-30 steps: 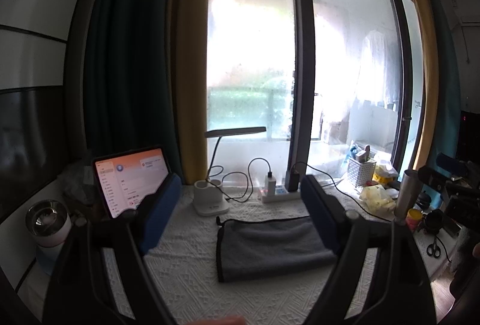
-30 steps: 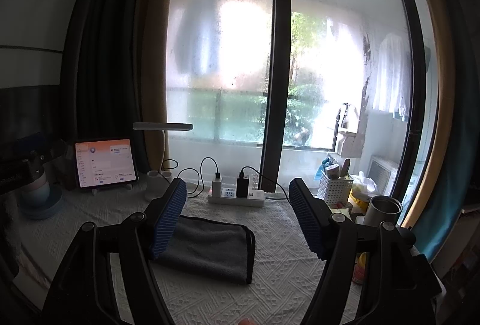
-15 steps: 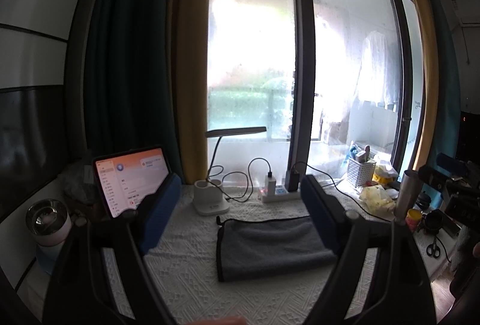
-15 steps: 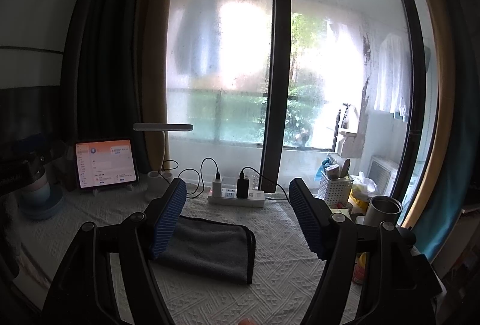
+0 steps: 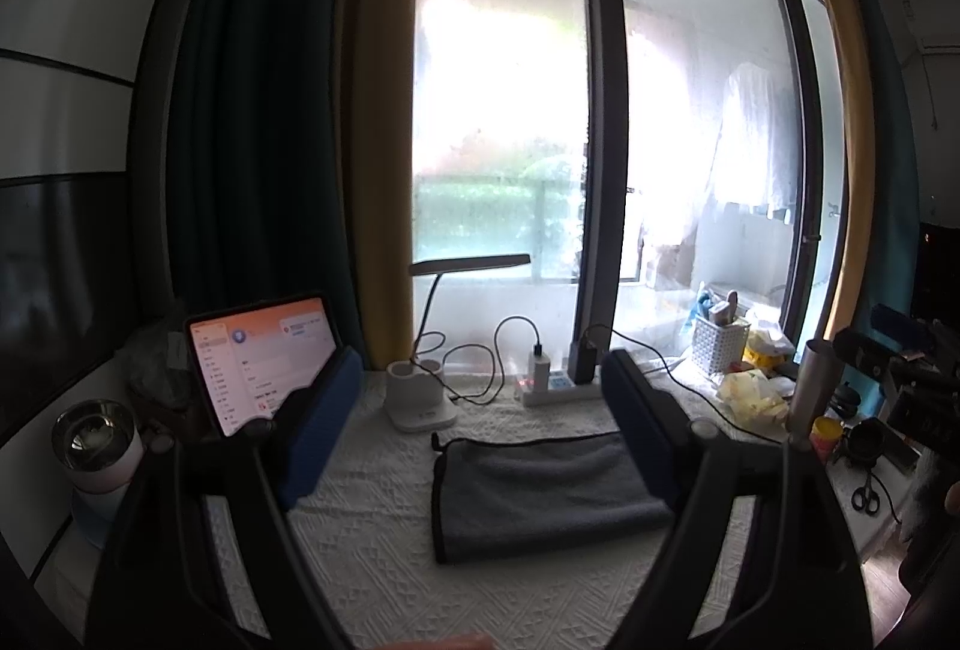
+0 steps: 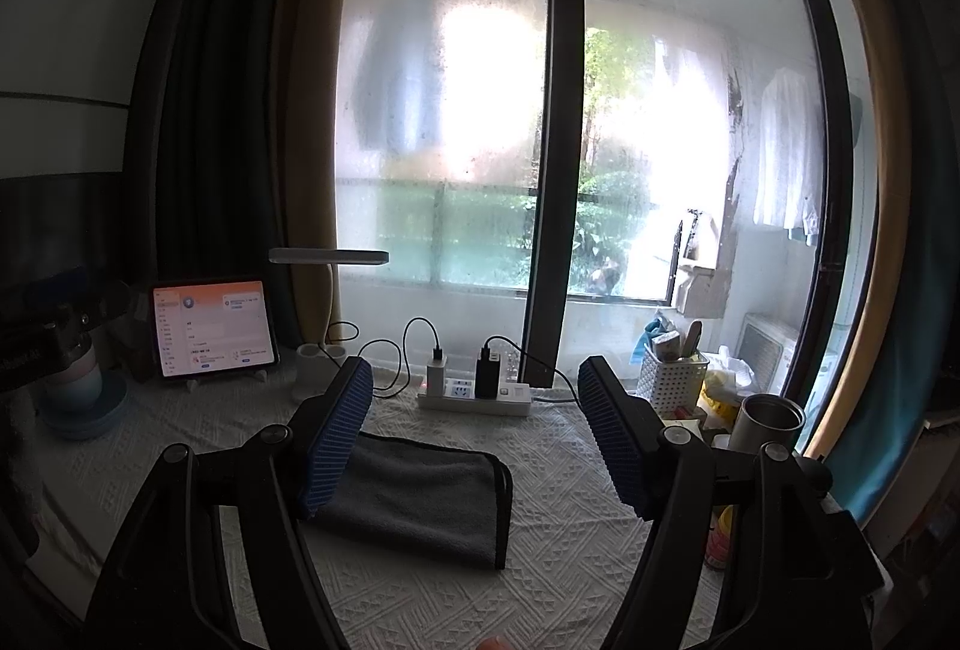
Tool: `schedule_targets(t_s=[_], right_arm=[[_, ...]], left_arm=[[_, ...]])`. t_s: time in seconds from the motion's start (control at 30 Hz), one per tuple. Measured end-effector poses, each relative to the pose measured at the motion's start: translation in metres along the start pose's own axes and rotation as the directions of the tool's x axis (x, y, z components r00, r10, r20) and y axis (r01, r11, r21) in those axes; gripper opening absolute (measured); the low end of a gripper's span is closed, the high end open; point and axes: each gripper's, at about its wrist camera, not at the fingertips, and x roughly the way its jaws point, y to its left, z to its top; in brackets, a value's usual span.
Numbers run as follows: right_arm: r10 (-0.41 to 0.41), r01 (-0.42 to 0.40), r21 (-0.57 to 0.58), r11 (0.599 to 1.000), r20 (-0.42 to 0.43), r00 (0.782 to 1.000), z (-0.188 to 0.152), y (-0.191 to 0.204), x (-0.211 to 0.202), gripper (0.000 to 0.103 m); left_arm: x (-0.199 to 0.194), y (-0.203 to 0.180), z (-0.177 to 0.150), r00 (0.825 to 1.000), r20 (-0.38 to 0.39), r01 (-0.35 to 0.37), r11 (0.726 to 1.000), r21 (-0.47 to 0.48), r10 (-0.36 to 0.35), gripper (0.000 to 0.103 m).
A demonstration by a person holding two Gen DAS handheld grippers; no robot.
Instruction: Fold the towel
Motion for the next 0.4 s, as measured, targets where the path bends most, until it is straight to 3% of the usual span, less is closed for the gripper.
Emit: schedule_targets(t_s=[0.4], right_arm=[[0.013, -0.013, -0.010, 1.000, -0.038, 0.999, -0.007, -0.004, 0.016, 0.074]], left_arm=[[0.020, 0.005, -0.008, 1.000, -0.031, -0.004, 1.000, -0.010, 0.004, 0.083]])
